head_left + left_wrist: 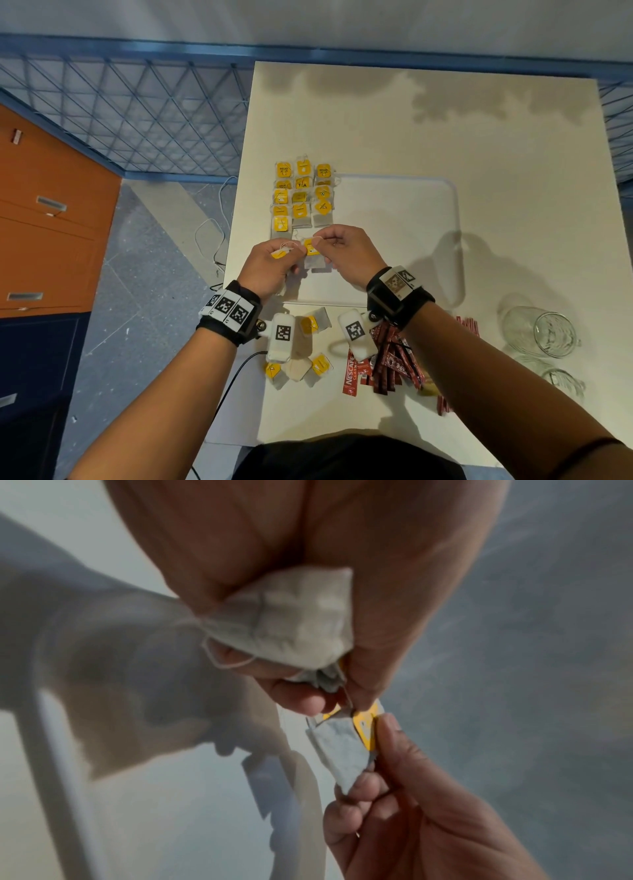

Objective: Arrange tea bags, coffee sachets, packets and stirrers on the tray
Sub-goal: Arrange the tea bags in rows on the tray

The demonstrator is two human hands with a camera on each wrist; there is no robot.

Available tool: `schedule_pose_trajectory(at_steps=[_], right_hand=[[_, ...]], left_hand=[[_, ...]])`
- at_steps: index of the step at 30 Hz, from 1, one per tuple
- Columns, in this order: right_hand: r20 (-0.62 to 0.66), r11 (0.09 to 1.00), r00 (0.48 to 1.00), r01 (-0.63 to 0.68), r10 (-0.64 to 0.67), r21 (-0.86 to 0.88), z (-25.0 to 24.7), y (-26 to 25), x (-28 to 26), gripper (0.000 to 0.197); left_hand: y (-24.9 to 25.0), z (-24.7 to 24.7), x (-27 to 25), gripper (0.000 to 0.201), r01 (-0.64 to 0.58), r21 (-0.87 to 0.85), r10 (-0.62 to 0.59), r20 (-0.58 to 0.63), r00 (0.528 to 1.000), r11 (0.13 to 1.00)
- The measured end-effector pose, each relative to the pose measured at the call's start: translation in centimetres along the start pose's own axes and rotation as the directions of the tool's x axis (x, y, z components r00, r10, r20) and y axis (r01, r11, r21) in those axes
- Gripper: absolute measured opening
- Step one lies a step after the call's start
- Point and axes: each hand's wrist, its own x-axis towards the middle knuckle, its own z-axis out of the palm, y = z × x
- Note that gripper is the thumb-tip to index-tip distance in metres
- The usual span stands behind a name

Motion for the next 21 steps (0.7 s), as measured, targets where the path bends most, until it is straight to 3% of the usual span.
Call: schedule_pose_trajectory(at_steps=[6,9,11,13,15,18,21], right_hand=[[0.047,1.0,0.999,0.003,-0.002,-0.012,0.2,0.1,-0.2,0.007],[0.021,0.999,1.0,-0.013,0.014,-0.049,0.3,0.5,0.3,0.006],[-0.002,0.997,0.999,-0.043,0.043,-0.065,0.6,0.7,0.9,0.015],[-0.018,0.993,0.998,-0.066,0.065,-0.101,0.8,0.5,1.6,0.021],[-0.029,0.986,0.998,-0.064,0.061,-0.151,1.3,0.3,2.3,0.006],[-0.063,0.966,0.996,-0.076,0.062,-0.249,1.9,0.0,3.7,0.013],[-0.086,0.946,0.995,-0.075,0.051,-0.314,2.3,-0.9,4.5,0.006]], left_hand=[[-0.3,-0.1,0.2,0.014,0.016,-0.03,-0.017,-0.033,0.999,0.999],[-0.4,-0.2,0.1,0.012,0.028,-0.052,-0.032,-0.065,0.997,0.998],[-0.6,-0.3,0.1,0.014,0.072,-0.076,-0.077,-0.077,0.994,0.995],[-0.8,-0.5,0.0,0.023,0.127,-0.133,-0.135,-0.051,0.99,0.983],[-1.0,-0.7,-0.1,0.028,0.171,-0.207,-0.173,0.01,0.985,0.963],[-0.9,-0.8,-0.2,0.023,0.287,-0.336,-0.273,0.091,0.958,0.897],[-0.6,-0.7,-0.3,0.017,0.386,-0.456,-0.363,0.141,0.921,0.802]])
